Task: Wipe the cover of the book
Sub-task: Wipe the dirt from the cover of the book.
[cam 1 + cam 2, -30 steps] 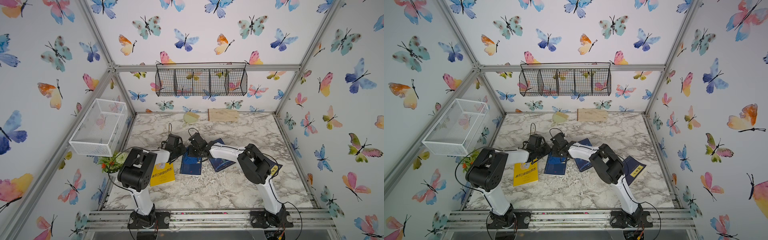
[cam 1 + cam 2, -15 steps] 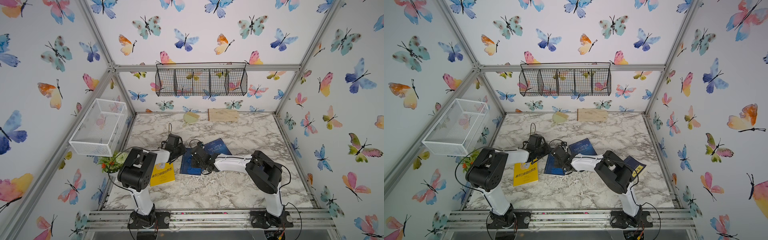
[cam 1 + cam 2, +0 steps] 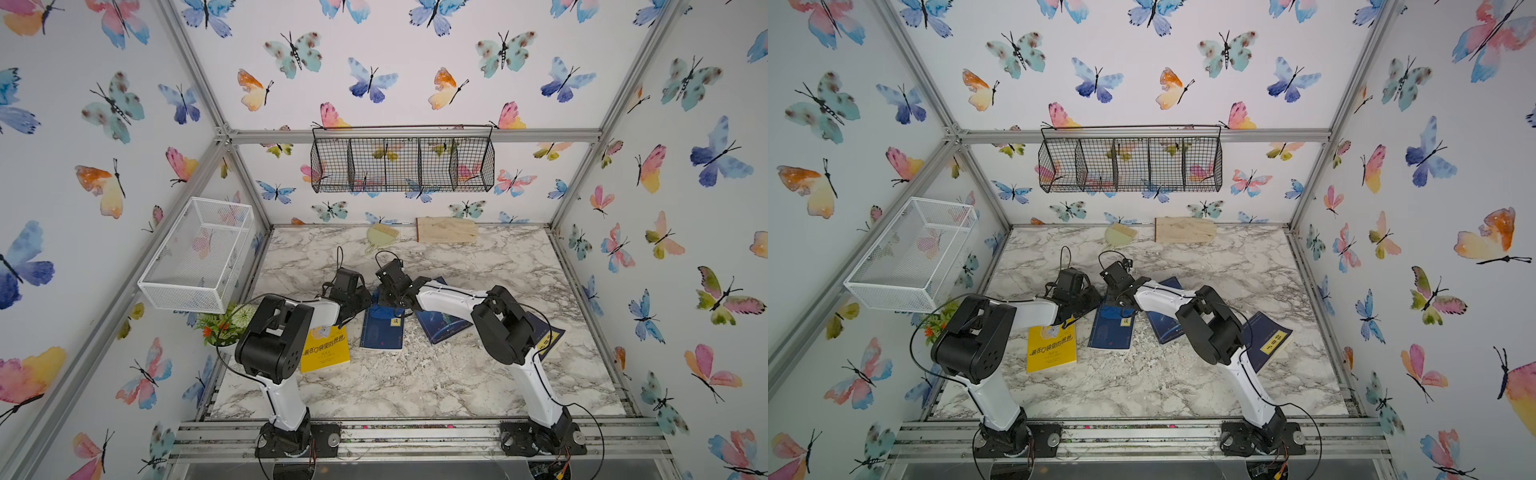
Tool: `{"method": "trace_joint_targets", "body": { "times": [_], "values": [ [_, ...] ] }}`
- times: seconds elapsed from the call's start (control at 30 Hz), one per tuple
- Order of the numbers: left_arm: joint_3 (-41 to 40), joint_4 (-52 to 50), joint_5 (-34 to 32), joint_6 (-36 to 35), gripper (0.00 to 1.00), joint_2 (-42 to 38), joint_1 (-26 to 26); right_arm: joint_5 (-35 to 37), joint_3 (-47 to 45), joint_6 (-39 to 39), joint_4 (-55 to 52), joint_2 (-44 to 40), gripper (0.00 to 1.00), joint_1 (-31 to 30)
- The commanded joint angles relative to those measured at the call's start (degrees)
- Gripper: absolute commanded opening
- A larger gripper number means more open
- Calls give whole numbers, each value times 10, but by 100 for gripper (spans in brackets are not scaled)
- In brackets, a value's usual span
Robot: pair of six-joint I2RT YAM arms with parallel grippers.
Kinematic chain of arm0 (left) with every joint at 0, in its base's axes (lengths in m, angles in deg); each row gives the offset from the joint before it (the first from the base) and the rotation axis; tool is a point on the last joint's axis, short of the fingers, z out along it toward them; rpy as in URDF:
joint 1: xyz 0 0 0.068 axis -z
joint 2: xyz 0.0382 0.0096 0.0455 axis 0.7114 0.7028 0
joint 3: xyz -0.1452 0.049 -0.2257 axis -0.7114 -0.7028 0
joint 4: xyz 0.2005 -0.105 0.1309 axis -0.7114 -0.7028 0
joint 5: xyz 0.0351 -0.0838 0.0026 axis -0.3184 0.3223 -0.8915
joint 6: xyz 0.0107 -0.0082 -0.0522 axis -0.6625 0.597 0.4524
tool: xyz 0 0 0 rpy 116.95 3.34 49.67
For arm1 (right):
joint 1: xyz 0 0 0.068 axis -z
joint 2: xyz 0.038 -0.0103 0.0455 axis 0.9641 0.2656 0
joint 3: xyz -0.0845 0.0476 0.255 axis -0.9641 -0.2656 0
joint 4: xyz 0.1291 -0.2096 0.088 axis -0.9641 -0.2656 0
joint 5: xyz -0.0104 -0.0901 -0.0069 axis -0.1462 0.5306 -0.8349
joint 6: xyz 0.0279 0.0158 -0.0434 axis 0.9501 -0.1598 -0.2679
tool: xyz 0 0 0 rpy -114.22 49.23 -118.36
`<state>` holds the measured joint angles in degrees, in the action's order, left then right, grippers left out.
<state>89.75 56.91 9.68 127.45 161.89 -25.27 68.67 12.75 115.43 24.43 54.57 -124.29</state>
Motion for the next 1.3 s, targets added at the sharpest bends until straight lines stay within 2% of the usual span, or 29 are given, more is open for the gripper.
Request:
{"method": "trace_joint_targets", "body": {
  "times": [0.0, 0.2, 0.33, 0.43, 0.57, 0.7, 0.83, 0.93, 1.07, 1.17, 1.27],
  "values": [
    [-19, -47, 17, -2, 12, 12, 2, -4, -80, -4, -163, 43, 1, -14],
    [-17, -47, 22, -1, 12, 16, 2, -11, -142, 43, -160, 1, 1, -117],
    [-17, -47, 23, -1, 12, 17, 2, -37, -176, 61, -140, -12, 1, -130],
    [-18, -47, 22, -1, 12, 14, 2, 17, -154, 37, -164, -5, 1, -119],
    [-20, -47, 19, -1, 12, 13, 2, 48, -93, 2, -202, 42, 1, -62],
    [-20, -47, 18, -2, 12, 12, 2, 41, -47, -16, -207, 78, 1, -10],
    [-20, -47, 17, -2, 12, 10, 2, 23, -28, -20, -206, 87, 1, -2],
    [-20, -47, 19, -2, 12, 13, 2, -5, -69, -7, -181, 64, 1, -11],
    [-18, -49, 21, -1, 12, 13, 1, -24, -178, 31, -126, 6, 1, -68],
    [-18, -50, 21, -2, 12, 9, 1, -29, -219, 56, -122, -9, 1, -114],
    [-20, -49, 21, -1, 12, 7, 1, -37, -237, 57, -116, -10, 1, -121]
  ]
}}
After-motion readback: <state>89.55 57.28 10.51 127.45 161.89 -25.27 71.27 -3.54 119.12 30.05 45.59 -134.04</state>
